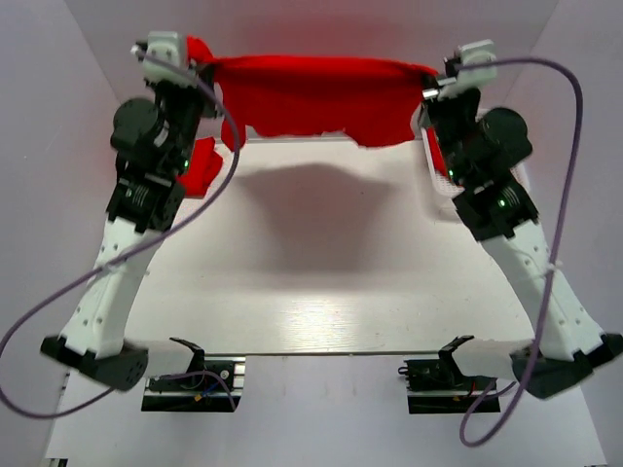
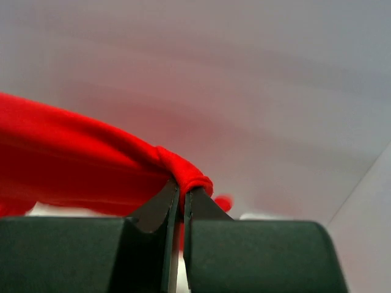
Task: Fold and stack the t-shirts
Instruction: Flatten out the tshirt
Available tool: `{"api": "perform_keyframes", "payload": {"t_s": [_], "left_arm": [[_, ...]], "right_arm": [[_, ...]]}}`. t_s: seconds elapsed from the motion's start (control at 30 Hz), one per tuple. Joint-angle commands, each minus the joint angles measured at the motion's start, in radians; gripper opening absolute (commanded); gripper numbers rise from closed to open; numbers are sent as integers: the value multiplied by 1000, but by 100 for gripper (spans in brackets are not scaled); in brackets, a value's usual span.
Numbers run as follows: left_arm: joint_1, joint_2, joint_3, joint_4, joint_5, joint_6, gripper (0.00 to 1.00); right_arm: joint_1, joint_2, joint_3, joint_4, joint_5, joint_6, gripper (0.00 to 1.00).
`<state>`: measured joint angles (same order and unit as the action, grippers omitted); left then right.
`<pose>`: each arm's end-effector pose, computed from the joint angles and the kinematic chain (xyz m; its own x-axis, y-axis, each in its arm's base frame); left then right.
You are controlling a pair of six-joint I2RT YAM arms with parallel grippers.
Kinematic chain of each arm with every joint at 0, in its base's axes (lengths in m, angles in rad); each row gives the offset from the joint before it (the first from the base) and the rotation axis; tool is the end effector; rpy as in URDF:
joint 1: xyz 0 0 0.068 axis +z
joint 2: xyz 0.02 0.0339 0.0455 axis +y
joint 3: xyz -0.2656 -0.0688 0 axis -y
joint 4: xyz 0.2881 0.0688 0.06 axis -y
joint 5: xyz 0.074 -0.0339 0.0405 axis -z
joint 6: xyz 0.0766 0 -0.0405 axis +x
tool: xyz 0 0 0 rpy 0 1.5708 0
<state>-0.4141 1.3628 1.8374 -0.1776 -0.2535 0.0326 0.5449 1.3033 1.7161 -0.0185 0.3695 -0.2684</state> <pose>0.3150 -0.1175 0.6018 0.2733 -0.0857 -0.9581 0.1611 0.9860 -0.0422 0.2913 0.1442 0.5961 0.3693 -0.0653 -0.9270 -0.1040 0.9884 -0.1111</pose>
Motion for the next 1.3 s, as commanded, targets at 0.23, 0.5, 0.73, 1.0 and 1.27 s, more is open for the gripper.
{"api": "perform_keyframes", "payload": {"t_s": [0.23, 0.5, 0.73, 1.0, 1.27], "left_arm": [[6, -447, -895, -51, 29, -412, 22], [-3, -636, -1233, -440, 43, -764, 100], [-3, -688, -1182, -432, -44, -732, 100], [-3, -326, -1064, -179, -23, -637, 100], [18, 169, -802, -89, 34, -603, 100]], "right_arm": [[0, -323, -776, -118, -113, 435, 19], [1, -421, -1179, -195, -530, 612, 90], [1, -317, -1074, -210, -428, 586, 90], [-3, -41, -828, -136, -232, 525, 90], [-34, 437, -474, -182, -127, 506, 90]]}}
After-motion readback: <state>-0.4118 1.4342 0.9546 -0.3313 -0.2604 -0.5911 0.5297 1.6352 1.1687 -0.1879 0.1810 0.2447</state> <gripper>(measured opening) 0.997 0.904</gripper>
